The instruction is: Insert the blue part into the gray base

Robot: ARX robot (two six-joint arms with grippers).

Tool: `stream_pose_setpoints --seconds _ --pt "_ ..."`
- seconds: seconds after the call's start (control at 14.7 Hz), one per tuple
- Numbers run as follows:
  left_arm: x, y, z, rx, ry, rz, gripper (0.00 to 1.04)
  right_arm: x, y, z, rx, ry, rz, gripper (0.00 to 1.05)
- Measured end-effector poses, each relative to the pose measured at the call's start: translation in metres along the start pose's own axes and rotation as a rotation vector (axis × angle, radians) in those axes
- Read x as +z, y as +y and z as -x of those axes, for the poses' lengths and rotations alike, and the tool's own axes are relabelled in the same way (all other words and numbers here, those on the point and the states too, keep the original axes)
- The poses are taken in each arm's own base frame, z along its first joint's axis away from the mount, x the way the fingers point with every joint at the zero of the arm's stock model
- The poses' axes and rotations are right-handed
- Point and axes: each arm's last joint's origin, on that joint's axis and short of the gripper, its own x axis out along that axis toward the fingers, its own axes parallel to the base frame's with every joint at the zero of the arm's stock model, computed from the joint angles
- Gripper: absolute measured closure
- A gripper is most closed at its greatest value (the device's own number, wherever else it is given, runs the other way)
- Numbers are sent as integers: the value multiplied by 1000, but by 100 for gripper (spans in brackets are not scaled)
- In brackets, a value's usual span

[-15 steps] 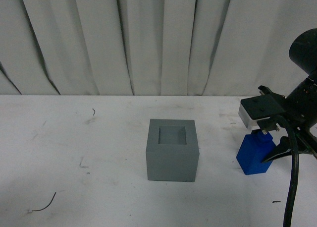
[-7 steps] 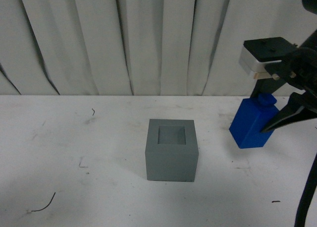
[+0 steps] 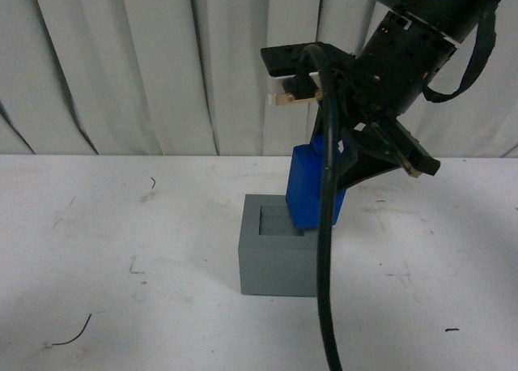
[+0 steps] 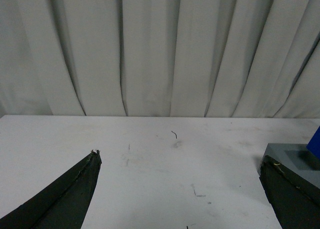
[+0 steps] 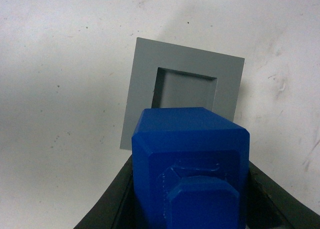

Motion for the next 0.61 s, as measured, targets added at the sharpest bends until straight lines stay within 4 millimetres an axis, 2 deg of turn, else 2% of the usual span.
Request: stream_pose_setpoints --seconds 0.07,0.2,0.48,0.61 --pt "0 0 0 0 0 0 7 9 -10 -14 9 23 -73 58" --pt "0 0 0 0 0 0 7 14 -18 -22 -1 29 -118 58" --pt "0 0 0 0 0 0 7 29 -17 -35 -16 48 -162 58" --pt "0 0 0 0 0 0 7 27 -13 -34 -10 55 -182 58"
